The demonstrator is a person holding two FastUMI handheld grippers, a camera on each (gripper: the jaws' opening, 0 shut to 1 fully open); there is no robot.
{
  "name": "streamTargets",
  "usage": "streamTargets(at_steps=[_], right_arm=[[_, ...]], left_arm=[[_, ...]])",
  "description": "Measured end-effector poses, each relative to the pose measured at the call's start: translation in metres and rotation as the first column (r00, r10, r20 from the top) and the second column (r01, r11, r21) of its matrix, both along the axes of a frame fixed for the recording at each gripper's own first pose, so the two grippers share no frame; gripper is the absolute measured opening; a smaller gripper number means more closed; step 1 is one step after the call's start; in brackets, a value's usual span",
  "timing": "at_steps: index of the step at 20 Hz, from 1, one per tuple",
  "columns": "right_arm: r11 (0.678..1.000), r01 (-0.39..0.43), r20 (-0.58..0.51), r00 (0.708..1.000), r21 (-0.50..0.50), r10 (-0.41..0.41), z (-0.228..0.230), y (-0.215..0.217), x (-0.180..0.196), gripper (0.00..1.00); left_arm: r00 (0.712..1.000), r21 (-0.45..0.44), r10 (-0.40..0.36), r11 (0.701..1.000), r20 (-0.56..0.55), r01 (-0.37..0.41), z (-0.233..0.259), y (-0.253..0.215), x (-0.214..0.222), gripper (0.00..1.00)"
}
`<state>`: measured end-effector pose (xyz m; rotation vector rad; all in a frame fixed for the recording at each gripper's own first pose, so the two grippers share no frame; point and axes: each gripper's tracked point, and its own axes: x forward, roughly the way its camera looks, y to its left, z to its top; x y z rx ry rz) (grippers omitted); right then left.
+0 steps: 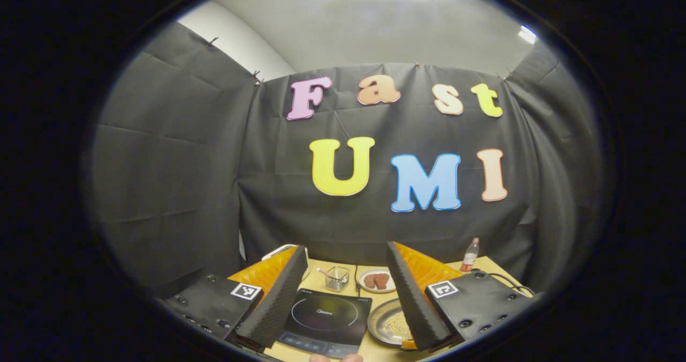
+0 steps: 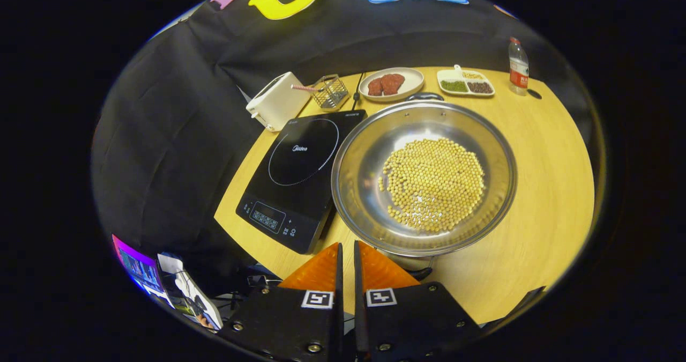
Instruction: First push the handle of the pot to place it horizontally, then grasp the pot with both hands and set it on the induction cooktop.
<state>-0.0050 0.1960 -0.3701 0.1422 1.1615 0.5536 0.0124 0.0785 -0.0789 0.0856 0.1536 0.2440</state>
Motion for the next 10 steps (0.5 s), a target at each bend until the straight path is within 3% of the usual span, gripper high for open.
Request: streamTargets(at_steps=[4,10], right_arm=[[1.000,0.019,-0.069,0.997,0.008,-0.018,-0.028,0.016,0.000,0.08],[0.993,0.118,-0.143,0.983,0.023,-0.113,-0.054,0.018,0.009,0.08]], left_arm=[[1.000,0.005,0.028,1.000,-0.013,-0.028,-0.002,0.008,-0.006,0.95],[0.998,0.013,0.043,0.999,-0.036,-0.043,-0.010,0.013,-0.007,0.95]])
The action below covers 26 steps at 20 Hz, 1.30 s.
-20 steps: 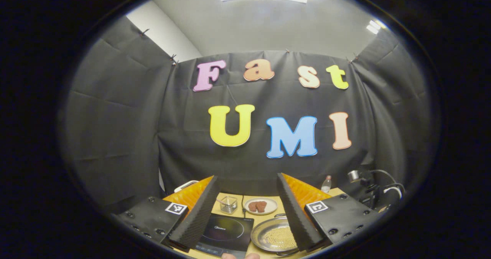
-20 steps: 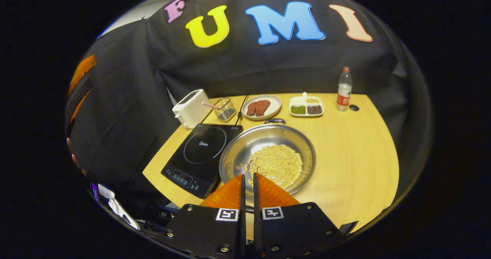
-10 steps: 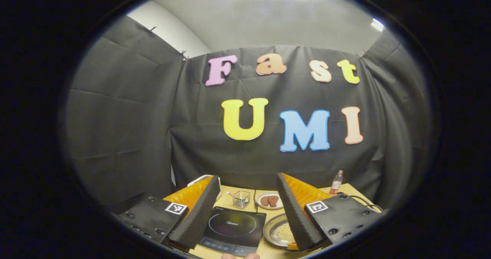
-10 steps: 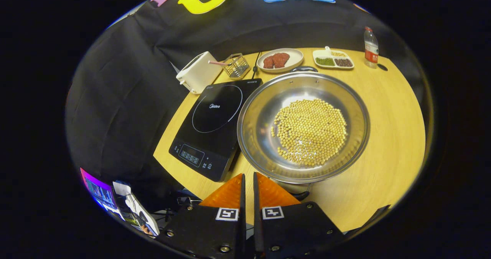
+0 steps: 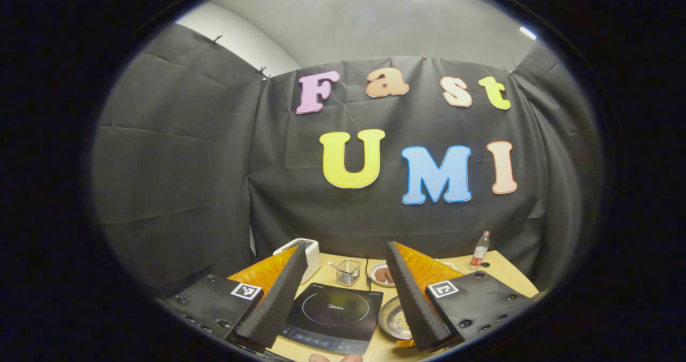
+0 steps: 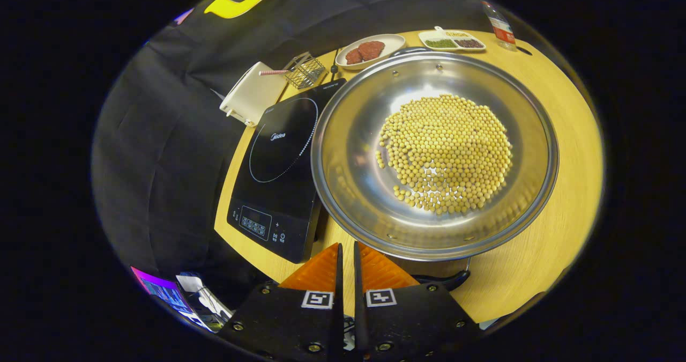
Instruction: First push the handle of the pot to place it horizontally, then grasp the pot with both hands and set it on the induction cooktop.
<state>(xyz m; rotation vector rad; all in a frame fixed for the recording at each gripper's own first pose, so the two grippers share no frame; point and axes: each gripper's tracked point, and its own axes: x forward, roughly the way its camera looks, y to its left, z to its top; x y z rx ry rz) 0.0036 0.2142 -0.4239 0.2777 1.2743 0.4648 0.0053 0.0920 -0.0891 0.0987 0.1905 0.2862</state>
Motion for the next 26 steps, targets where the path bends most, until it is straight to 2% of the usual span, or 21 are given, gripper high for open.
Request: streamTargets(at_steps=[3,14,26], right_arm=[[1.000,0.009,0.012,1.000,0.002,-0.009,0.000,-0.005,0.001,0.01],[0.997,0.080,0.030,0.996,-0.021,-0.080,0.001,-0.056,-0.002,0.01],[0.982,0.134,0.084,0.989,-0.130,-0.124,0.004,-0.134,0.006,0.01]], left_arm=[[1.000,-0.008,-0.007,1.000,-0.013,0.007,-0.006,-0.003,0.003,0.95],[0.997,-0.026,-0.078,0.997,-0.010,0.078,-0.009,-0.039,0.023,0.98],[0.989,-0.075,-0.140,0.988,-0.045,0.136,-0.035,-0.075,0.035,0.97]])
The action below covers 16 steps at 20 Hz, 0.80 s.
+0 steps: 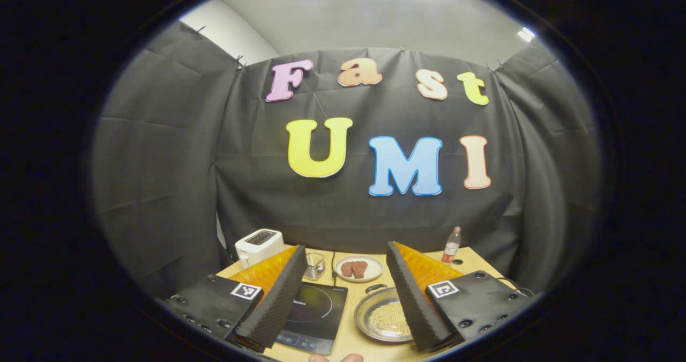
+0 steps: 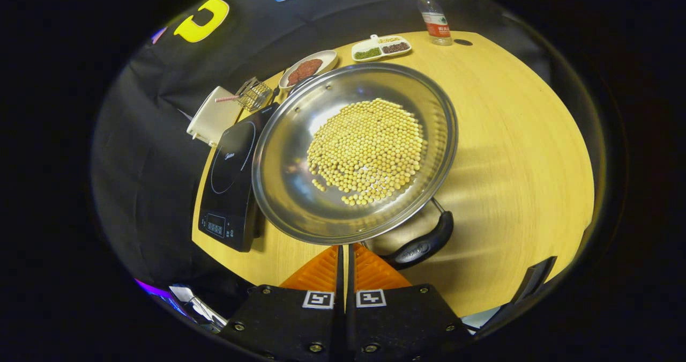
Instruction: First push the handle of the pot to place it horizontally, then grasp the pot with both hands and set it on the induction cooktop.
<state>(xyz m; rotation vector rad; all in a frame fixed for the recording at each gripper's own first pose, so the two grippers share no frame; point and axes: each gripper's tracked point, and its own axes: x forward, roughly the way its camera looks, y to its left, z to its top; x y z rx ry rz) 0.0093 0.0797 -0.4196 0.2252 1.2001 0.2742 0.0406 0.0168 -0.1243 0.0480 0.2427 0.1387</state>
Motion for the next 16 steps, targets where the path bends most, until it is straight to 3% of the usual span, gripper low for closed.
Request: streamTargets(at_steps=[16], right_arm=[[0.983,0.066,0.072,0.996,-0.173,-0.054,0.001,-0.093,0.052,0.01]], left_arm=[[0.999,0.039,-0.041,0.998,0.003,0.040,-0.009,-0.039,0.017,0.97]])
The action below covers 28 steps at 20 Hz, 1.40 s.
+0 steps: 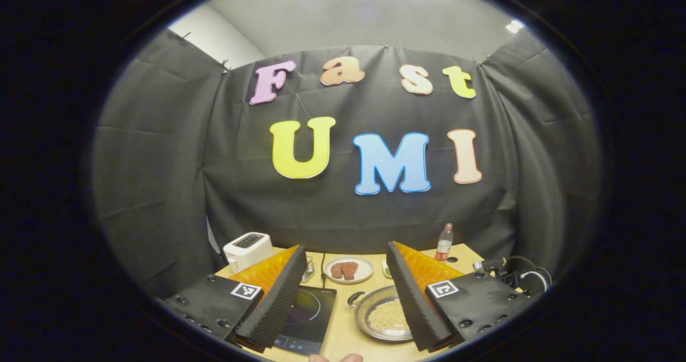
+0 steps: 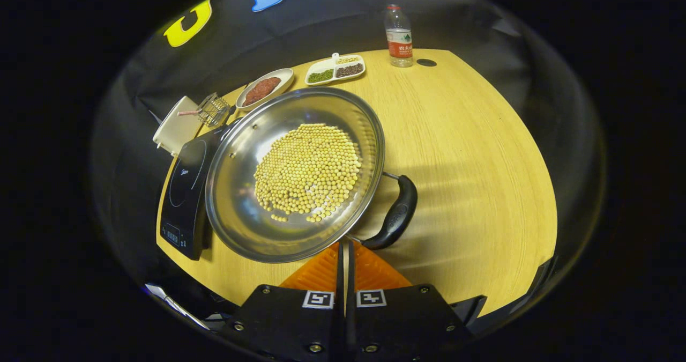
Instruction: First push the handle of the pot to place it horizontally, then grasp the pot with both hands and set it on the induction cooktop.
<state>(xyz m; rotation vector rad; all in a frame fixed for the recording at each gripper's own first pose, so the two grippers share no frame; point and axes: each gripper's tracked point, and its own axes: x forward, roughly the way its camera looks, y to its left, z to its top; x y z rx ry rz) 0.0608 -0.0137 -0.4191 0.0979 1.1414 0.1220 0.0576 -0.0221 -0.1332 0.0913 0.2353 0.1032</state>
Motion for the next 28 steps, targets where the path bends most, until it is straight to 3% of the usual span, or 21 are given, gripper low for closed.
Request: streamTargets(at_steps=[12,21,22,24,25,27,28], right_arm=[[0.992,0.086,0.043,0.996,-0.091,-0.083,-0.002,-0.034,0.048,0.02],[0.983,0.098,0.093,0.992,-0.152,-0.084,0.006,-0.053,0.071,0.04],[0.979,0.094,0.124,0.990,-0.178,-0.072,0.014,-0.060,0.072,0.09],[0.976,0.077,0.199,0.979,-0.203,-0.036,0.034,-0.067,0.073,0.48],[0.977,0.084,0.241,0.970,-0.196,-0.035,0.045,-0.068,0.075,0.73],[0.981,0.094,0.321,0.946,-0.167,-0.036,0.069,-0.067,0.079,1.00],[0.981,0.096,0.357,0.934,-0.166,-0.031,0.078,-0.067,0.083,1.00]], left_arm=[[0.987,-0.065,-0.141,0.989,-0.075,0.136,-0.058,0.015,0.033,0.98],[0.953,-0.123,-0.238,0.968,-0.186,0.218,-0.124,0.019,0.062,0.95],[0.948,-0.133,-0.249,0.965,-0.200,0.225,-0.133,0.017,0.065,0.95],[0.938,-0.153,-0.264,0.960,-0.223,0.233,-0.147,0.017,0.072,0.95],[0.935,-0.162,-0.265,0.959,-0.234,0.232,-0.154,0.017,0.075,0.95],[0.926,-0.184,-0.274,0.955,-0.259,0.231,-0.171,0.015,0.083,0.95],[0.920,-0.196,-0.281,0.953,-0.273,0.233,-0.180,0.014,0.087,0.95]])
